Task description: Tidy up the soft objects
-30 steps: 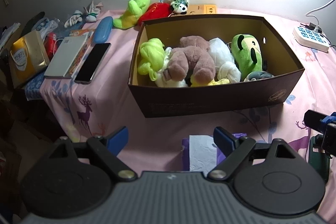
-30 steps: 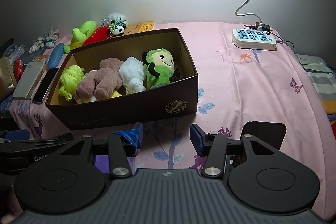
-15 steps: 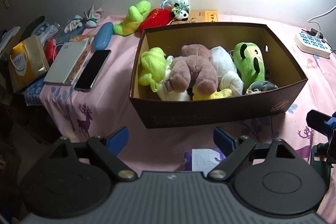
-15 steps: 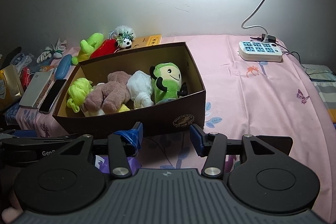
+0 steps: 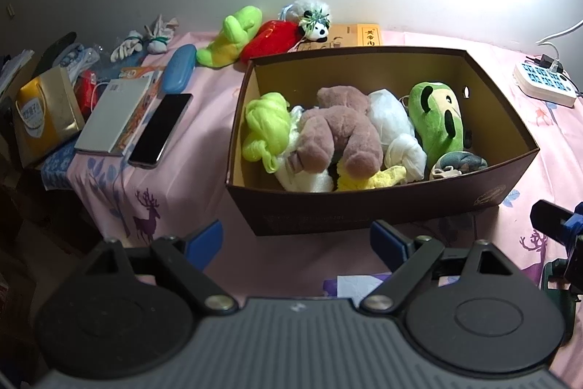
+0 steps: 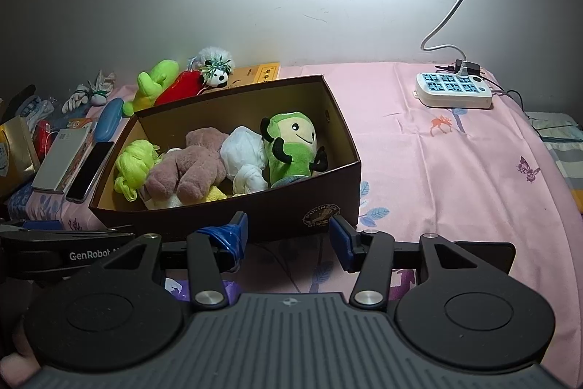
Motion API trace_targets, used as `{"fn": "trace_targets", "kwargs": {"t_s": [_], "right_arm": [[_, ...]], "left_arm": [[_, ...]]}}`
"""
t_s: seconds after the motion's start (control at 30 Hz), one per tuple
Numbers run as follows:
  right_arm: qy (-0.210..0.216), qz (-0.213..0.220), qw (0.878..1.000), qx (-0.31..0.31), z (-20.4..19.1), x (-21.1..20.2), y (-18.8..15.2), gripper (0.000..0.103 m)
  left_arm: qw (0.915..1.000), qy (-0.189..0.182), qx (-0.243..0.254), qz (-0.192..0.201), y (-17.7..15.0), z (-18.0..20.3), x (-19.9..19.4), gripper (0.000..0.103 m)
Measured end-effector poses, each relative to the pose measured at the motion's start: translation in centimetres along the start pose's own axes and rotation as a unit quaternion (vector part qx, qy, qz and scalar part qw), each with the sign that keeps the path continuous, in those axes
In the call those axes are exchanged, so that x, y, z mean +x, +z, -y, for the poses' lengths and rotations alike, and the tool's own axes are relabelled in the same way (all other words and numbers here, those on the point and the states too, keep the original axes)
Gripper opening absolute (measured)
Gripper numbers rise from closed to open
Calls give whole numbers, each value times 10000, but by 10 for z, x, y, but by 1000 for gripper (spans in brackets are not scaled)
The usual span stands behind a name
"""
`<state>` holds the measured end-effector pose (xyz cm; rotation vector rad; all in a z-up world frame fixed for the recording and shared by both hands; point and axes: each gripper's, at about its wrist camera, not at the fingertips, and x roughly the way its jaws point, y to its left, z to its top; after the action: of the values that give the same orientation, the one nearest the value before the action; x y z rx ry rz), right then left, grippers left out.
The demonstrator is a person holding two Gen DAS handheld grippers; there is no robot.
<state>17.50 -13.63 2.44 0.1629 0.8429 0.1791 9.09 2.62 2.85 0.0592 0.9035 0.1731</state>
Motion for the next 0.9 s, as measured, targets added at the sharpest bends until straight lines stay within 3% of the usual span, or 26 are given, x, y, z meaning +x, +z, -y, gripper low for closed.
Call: {"fn": "trace_targets", "kwargs": {"t_s": [0.9], "right_arm": [[-89, -64, 9999, 75, -1, 7, 0, 34]], "left_arm": [[9998, -105, -37, -156, -2, -3, 11, 88]]}}
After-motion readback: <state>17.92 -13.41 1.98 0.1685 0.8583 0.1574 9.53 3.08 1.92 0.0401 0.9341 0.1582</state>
